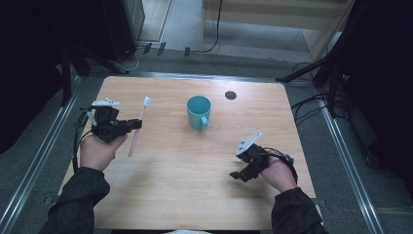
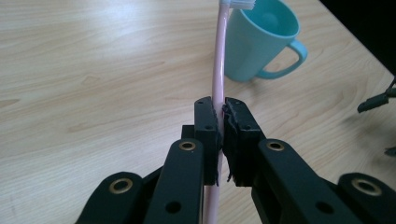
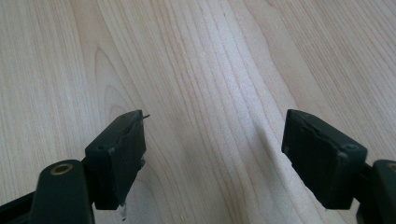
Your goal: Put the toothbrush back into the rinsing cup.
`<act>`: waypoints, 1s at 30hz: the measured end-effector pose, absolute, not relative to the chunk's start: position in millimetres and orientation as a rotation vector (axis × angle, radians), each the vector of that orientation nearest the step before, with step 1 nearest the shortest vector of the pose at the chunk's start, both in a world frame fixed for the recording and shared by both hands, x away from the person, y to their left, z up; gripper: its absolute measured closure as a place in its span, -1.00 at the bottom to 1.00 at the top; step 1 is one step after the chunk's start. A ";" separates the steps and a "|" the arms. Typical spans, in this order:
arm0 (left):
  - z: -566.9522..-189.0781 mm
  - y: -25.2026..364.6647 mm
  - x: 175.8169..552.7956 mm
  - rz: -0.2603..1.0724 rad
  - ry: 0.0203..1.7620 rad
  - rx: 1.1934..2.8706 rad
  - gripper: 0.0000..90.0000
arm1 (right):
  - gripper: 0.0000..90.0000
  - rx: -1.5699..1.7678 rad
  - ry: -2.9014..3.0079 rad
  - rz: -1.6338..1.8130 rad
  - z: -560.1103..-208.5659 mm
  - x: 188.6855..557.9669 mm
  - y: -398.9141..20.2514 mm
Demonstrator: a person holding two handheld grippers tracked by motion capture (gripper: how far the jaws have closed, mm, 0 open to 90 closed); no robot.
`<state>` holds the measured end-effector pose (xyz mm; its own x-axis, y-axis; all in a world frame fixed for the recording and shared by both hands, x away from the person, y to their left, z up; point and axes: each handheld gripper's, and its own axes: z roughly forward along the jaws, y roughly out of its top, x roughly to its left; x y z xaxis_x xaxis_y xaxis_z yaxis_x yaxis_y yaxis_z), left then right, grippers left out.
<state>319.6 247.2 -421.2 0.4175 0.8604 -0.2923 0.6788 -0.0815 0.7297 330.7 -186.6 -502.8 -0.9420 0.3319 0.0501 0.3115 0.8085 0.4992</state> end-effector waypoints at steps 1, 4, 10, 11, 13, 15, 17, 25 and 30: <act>-421.9 246.0 319.0 0.277 1.319 1.815 0.88 | -0.52 0.525 2.950 0.803 -502.9 330.7 -186.5; -421.1 241.3 316.6 0.312 1.287 1.799 0.88 | -0.52 0.527 2.951 0.802 -503.2 330.6 -186.1; -417.8 232.8 312.2 0.403 1.204 1.757 0.88 | -0.52 0.527 2.951 0.802 -503.1 330.6 -186.2; -417.1 231.7 311.3 0.426 1.192 1.754 0.88 | -0.52 0.525 2.953 0.800 -503.2 330.6 -186.2; -416.7 231.0 311.4 0.425 1.169 1.741 0.88 | -0.52 0.525 2.954 0.800 -503.2 330.5 -186.1; -416.2 230.5 312.5 0.430 1.155 1.725 0.88 | -0.52 0.525 2.953 0.802 -503.2 330.6 -186.3; -416.5 230.6 315.2 0.402 1.155 1.691 0.88 | -0.52 0.523 2.953 0.800 -503.2 330.7 -186.6; -416.3 222.1 328.7 0.400 1.139 1.684 0.88 | -0.52 0.523 2.947 0.812 -502.8 329.9 -186.2; -411.9 212.4 340.4 0.401 1.128 1.707 0.88 | -0.52 0.522 2.944 0.817 -502.4 330.2 -187.0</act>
<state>340.4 212.4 -411.9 0.5079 0.8284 -0.2361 0.4933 -0.0550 0.8681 330.2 -187.0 -502.4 -0.9424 0.3309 0.0486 0.3086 0.8042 0.5079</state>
